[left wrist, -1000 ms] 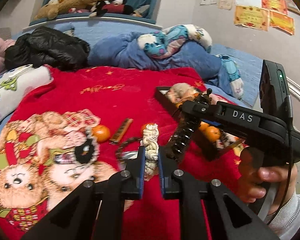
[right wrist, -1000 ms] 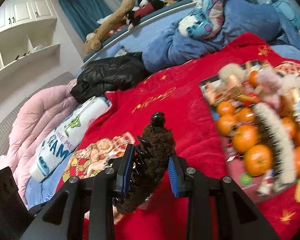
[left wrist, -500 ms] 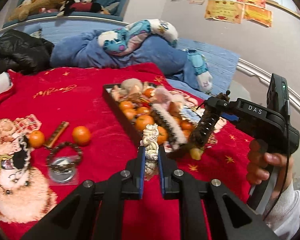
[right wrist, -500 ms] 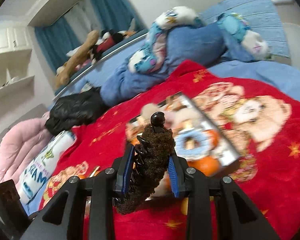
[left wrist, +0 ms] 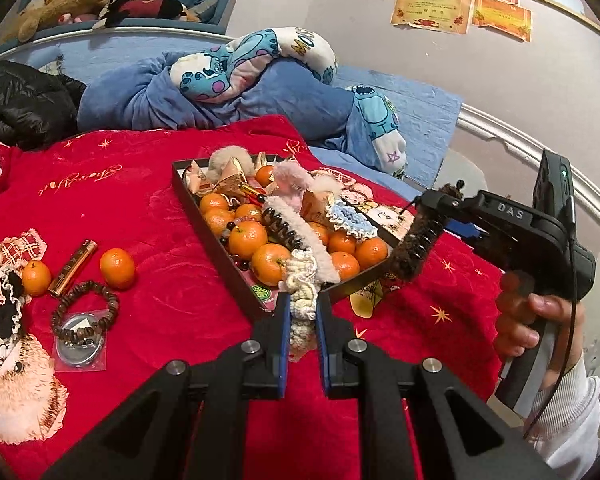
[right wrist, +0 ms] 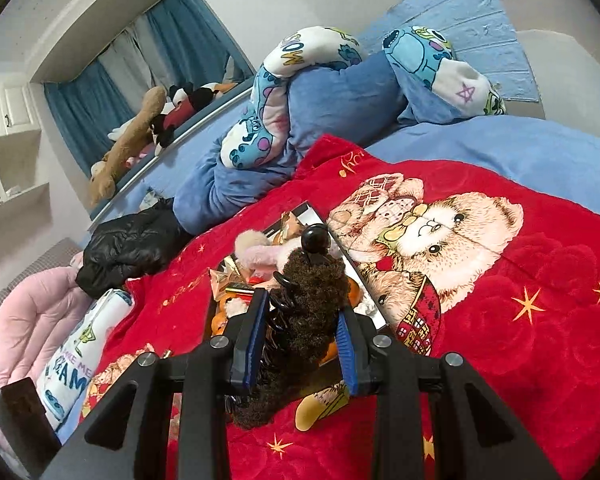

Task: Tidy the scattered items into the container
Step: 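Carry the scrunchie and the hair clip in both grippers over the tray, then lower both items into the tray and open both grippers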

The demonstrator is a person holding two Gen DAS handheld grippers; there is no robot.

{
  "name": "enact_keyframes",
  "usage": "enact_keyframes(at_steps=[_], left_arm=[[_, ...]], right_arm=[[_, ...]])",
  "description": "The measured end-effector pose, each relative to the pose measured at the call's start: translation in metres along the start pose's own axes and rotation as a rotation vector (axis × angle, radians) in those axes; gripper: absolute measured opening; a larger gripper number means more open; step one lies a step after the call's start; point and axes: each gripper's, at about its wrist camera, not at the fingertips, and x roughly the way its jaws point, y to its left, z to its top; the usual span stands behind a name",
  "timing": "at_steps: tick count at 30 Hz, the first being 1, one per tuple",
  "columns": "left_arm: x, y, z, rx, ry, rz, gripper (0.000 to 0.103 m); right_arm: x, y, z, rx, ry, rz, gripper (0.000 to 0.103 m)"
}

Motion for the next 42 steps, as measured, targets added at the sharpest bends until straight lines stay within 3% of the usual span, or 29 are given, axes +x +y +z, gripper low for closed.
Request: enact_keyframes(at_steps=[13,22,25,29,37,42], left_arm=[[-0.001,0.002,0.01,-0.035,-0.022,-0.004,0.012],[0.023,0.007,0.036,-0.038,-0.008,0.047,0.012],[0.035,0.009,0.047,-0.034,-0.001,0.08,0.012],[0.049,0.013,0.061,-0.051,-0.024,0.074,0.012],[0.082,0.022,0.098,-0.067,-0.066,0.121,0.012],[0.096,0.033,0.11,-0.092,-0.079,0.128,0.012]], right_arm=[[0.007,0.014,0.015,-0.02,-0.105,-0.102,0.031],[0.028,0.04,0.025,-0.115,-0.108,-0.122,0.031],[0.031,0.047,0.034,-0.151,-0.146,-0.141,0.031],[0.036,0.045,0.049,-0.133,-0.167,-0.114,0.031],[0.067,0.042,0.052,-0.091,-0.091,-0.001,0.031],[0.086,0.046,0.05,-0.099,-0.063,0.021,0.031]])
